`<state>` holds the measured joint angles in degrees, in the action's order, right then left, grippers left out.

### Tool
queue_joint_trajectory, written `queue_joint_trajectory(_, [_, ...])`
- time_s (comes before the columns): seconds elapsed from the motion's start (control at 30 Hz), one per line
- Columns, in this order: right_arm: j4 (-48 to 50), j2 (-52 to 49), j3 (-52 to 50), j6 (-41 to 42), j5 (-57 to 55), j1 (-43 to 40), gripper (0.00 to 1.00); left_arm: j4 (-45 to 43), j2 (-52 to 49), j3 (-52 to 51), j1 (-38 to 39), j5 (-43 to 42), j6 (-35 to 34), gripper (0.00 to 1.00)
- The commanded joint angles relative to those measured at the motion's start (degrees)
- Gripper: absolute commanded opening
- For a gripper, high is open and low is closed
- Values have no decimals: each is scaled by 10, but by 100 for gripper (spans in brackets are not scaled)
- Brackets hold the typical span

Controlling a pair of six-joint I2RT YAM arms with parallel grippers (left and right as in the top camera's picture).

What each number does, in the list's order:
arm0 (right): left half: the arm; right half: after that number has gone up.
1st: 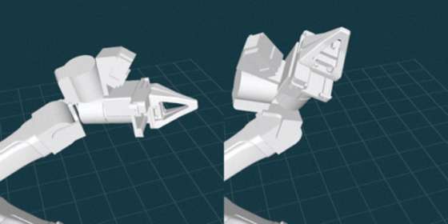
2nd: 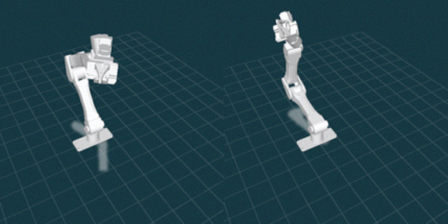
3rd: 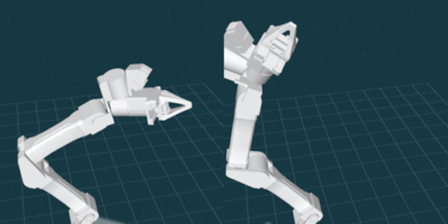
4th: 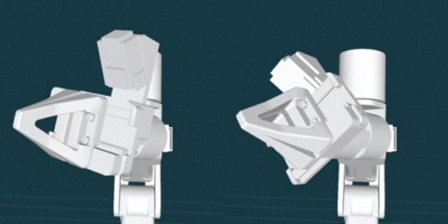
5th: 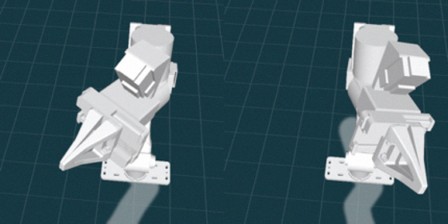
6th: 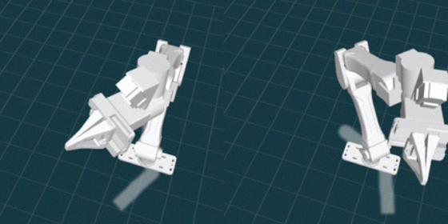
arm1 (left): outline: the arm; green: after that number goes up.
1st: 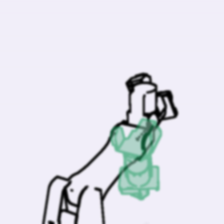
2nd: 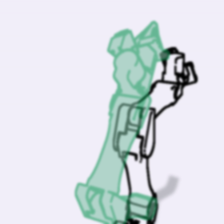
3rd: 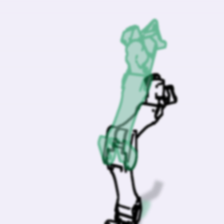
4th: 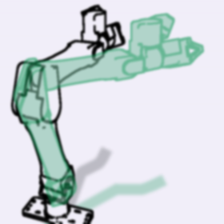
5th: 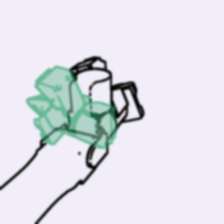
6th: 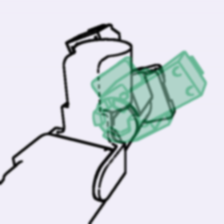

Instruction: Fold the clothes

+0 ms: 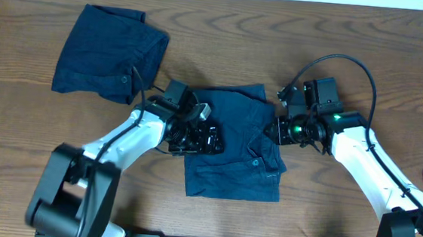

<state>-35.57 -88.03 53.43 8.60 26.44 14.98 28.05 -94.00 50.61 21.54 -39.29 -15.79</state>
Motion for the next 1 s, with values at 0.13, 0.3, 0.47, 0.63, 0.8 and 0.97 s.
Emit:
queue_joint_trajectory(0.13, [-14, 2, 0, 5, -30, 29, 12, 16, 80, 16, 0, -13, 18, 98])
queue_joint_trajectory(0.3, [13, 2, 0, 5, -28, 28, 15, 102, 88, 15, 5, -1, 40, 99])
queue_joint_trajectory(0.47, [47, -1, 0, 12, -48, 33, 2, 153, 88, 8, 6, 95, 38, 37])
queue_joint_trajectory(0.63, [158, -30, 0, 37, -72, 35, 1, 152, 87, -7, 28, 50, 28, 6])
queue_joint_trajectory(0.8, [220, -101, 0, 78, -91, 35, 1, 124, 86, -27, 81, 73, 15, 6])
queue_joint_trajectory(0.97, [196, -167, 0, 96, -129, 28, 1, 87, 84, -71, 113, 155, -39, 6])
